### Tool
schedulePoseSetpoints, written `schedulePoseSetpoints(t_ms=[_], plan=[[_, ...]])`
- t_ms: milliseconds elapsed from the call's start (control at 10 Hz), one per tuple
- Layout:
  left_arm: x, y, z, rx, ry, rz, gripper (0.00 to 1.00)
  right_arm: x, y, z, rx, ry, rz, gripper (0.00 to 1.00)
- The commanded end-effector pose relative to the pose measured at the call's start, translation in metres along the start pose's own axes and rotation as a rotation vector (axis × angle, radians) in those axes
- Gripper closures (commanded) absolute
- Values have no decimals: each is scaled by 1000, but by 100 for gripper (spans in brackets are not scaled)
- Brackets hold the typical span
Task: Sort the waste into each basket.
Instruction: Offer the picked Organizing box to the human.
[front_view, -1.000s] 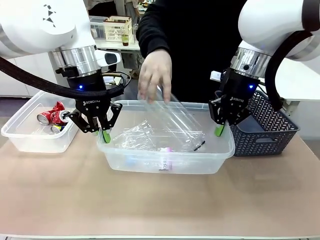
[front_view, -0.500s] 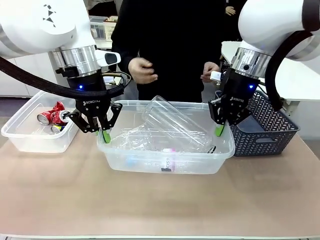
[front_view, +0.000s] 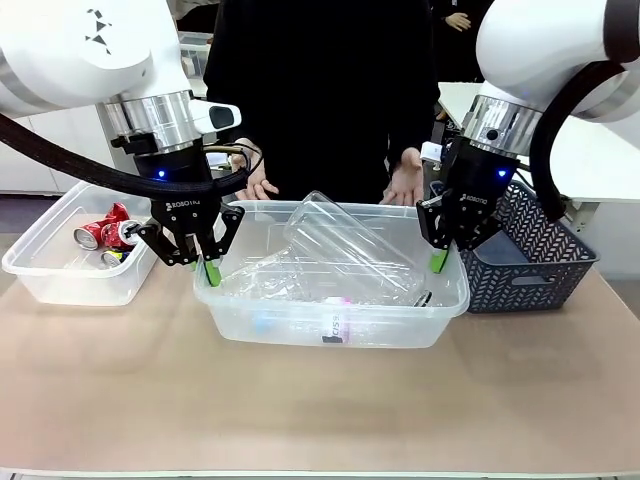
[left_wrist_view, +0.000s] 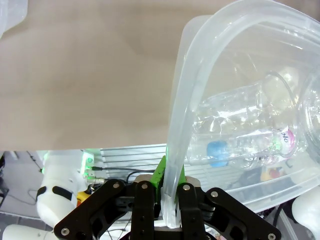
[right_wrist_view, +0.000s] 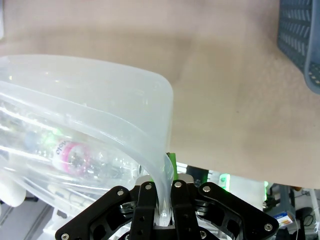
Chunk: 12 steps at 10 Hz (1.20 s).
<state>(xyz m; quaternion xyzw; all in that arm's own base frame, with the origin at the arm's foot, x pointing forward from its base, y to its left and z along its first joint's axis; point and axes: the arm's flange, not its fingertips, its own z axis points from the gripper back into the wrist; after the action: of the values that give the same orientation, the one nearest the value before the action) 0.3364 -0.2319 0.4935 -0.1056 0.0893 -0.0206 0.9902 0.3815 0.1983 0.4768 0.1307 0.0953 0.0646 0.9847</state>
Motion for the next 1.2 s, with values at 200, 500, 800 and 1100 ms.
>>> schedulePoseSetpoints(t_ms=[200,500,800,1100], plan=[[0,0,0,0,0,0,93,0,0,0,0,0,0,96],[62,2,25,50,-40,22,93,72,9,30,-48,51,-2,96],[122,6,30,86,-26,11,93,130,8,37,-23,86,0,96],[144,11,22,40,-10,41,93,146,0,26,-5,52,-5,96]])
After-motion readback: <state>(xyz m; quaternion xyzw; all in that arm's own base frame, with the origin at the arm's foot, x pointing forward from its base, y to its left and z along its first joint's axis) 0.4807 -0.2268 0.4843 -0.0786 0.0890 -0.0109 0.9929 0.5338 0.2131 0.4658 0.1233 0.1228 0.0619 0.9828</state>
